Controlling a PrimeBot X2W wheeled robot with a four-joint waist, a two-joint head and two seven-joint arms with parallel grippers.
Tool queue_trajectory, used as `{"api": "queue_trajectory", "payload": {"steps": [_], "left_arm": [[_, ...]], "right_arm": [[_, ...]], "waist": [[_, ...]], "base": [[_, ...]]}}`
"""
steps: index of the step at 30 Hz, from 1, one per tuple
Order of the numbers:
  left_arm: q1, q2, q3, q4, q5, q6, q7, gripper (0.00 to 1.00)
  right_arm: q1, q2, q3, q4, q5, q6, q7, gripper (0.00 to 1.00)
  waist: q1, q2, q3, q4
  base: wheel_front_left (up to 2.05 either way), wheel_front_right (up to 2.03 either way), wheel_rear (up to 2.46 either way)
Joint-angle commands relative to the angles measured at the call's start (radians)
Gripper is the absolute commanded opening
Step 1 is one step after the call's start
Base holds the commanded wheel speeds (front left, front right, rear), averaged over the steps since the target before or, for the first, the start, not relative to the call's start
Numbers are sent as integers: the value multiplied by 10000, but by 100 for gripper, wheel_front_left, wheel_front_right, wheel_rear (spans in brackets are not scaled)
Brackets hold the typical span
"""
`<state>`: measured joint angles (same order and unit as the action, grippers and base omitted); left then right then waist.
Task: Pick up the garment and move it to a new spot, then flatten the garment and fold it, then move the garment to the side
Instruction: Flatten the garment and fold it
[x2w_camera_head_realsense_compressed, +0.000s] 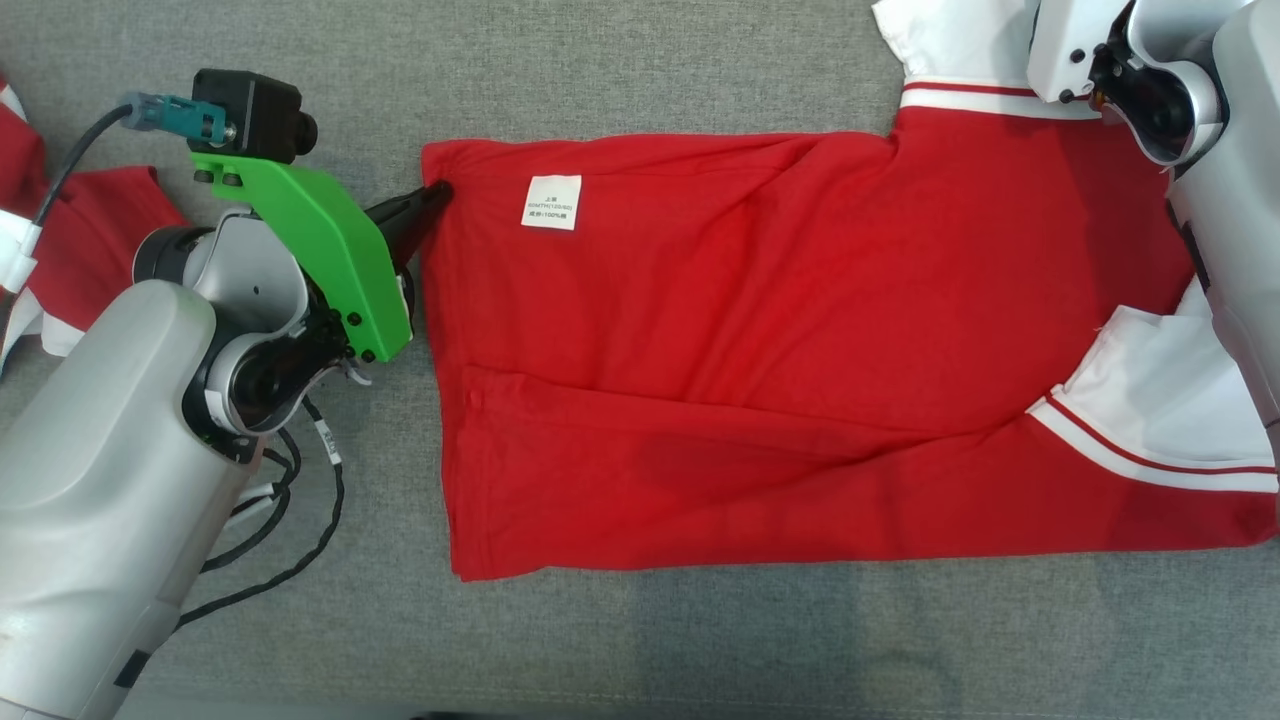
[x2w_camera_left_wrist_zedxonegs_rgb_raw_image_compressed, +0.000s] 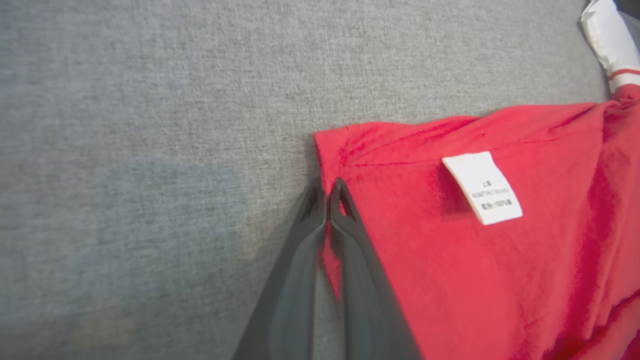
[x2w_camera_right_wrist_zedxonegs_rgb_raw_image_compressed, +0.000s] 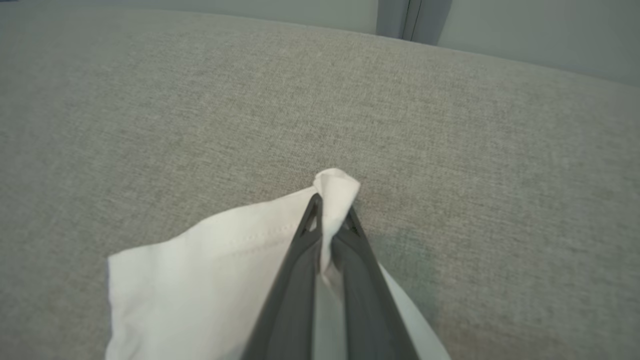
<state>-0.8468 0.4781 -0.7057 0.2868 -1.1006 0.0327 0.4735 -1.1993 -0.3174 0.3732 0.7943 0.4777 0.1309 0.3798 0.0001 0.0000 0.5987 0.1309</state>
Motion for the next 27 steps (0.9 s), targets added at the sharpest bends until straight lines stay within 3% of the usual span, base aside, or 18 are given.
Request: {"api": "queue_trajectory", "payload": {"steps": [1,5,11,19,27], "left_arm": [[388,-244,-170,202,-76,-85,-2,0],[303,-355,36,87,-120,-301,-487,0],[799,-132,495,-506,102,-385,-1748,0],[2391,519,832,-1723,232,-91,-2959,0],[3987,903,1087,-2830,-92,237,-3630,0]], "right_arm": [[-50,-163,142,-1,331,-3,-136,0],[111,-424,316,-455,1185,-2,-641,0],[1040,-1480,456,-2255,2878,-5,-1560,0],[4301,-3217,-4,-5552,4795,-2,-2297,0],[7189,-3593,-647,-7328,5148,-2,-2529,0]], "waist": [[-1,0,-124,-90],[-1,0,-371,-201],[-1,0,-828,-433],[-1,0,-1683,-792],[-1,0,-2365,-1155]], "base": [[0,0,0],[0,0,0],[0,0,0],[0,0,0],[0,0,0]]}}
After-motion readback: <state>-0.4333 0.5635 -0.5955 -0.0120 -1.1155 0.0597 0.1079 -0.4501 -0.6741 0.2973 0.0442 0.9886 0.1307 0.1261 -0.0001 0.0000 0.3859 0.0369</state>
